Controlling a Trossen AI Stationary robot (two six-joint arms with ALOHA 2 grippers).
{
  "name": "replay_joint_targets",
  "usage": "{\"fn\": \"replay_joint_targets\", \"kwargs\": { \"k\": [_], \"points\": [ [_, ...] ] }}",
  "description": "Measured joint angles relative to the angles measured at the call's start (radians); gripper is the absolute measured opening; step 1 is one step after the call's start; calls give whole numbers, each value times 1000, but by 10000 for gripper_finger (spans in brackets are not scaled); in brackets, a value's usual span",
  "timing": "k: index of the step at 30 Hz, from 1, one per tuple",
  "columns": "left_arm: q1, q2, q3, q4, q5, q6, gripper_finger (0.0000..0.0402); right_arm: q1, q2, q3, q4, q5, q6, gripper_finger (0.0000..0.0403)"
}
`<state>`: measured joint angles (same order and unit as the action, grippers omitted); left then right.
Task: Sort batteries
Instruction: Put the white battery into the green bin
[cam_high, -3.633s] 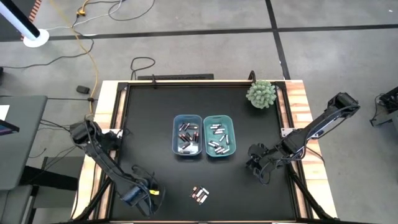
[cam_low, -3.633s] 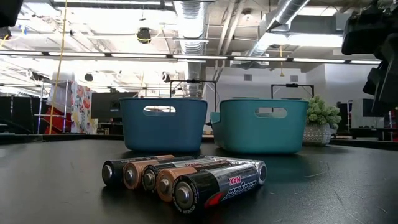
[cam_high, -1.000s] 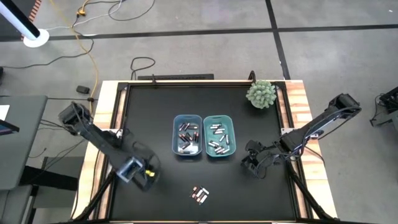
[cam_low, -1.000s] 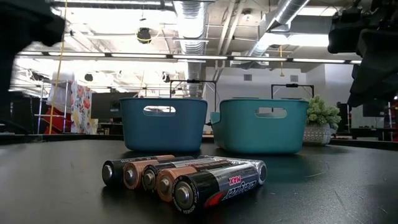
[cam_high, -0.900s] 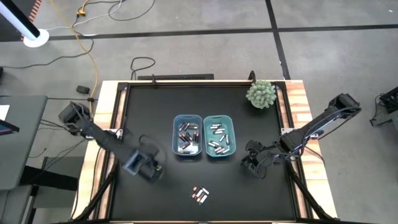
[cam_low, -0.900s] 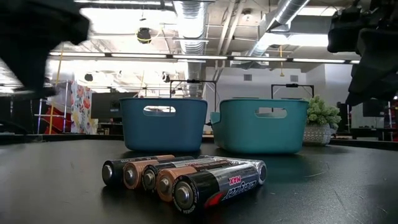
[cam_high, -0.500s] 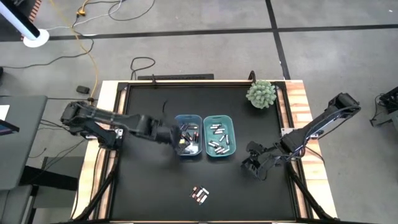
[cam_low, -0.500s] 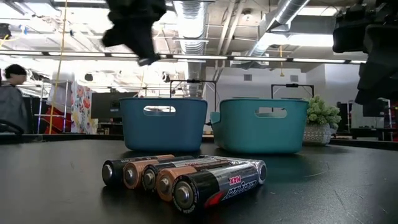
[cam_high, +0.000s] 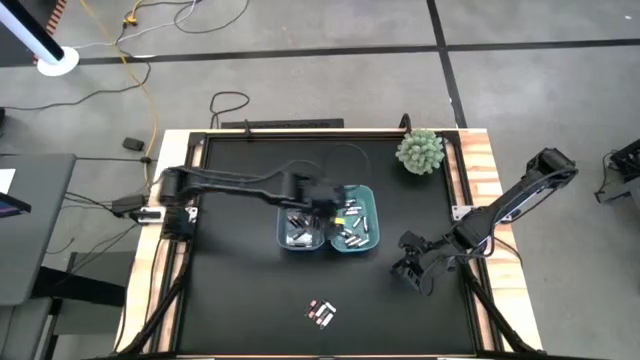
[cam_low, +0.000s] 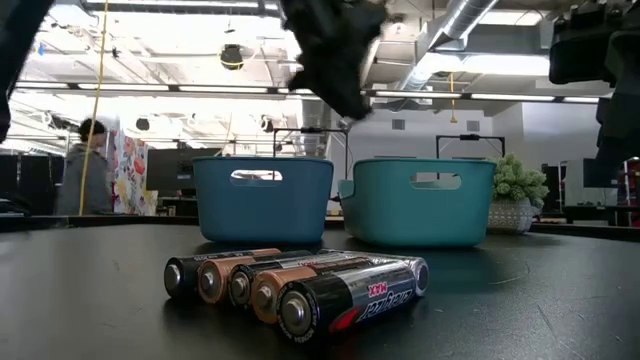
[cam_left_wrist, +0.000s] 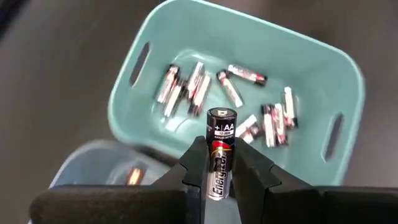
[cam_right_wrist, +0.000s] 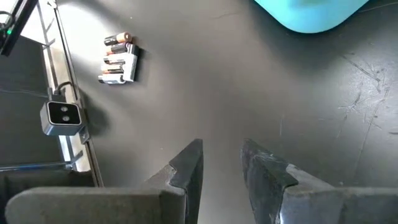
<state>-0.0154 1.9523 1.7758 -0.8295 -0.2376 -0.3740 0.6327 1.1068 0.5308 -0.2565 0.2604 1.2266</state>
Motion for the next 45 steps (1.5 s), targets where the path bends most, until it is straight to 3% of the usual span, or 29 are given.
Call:
{"fn": "replay_joint_targets", "kwargs": {
  "k": [5,12,30,45],
  "points": [
    [18,172,156,-24,71,33,43,0,0,0,5,0,5,127],
    [26,319,291,-61,110,57,44,0,0,0,6,0,24,127],
    [94,384,266,-21,121,27,45,0,0,-1,-6,1,-3,127],
    [96,405,274,-62,128,-4,128,0,0,-1,-5,6,-5,127]
  ]
}}
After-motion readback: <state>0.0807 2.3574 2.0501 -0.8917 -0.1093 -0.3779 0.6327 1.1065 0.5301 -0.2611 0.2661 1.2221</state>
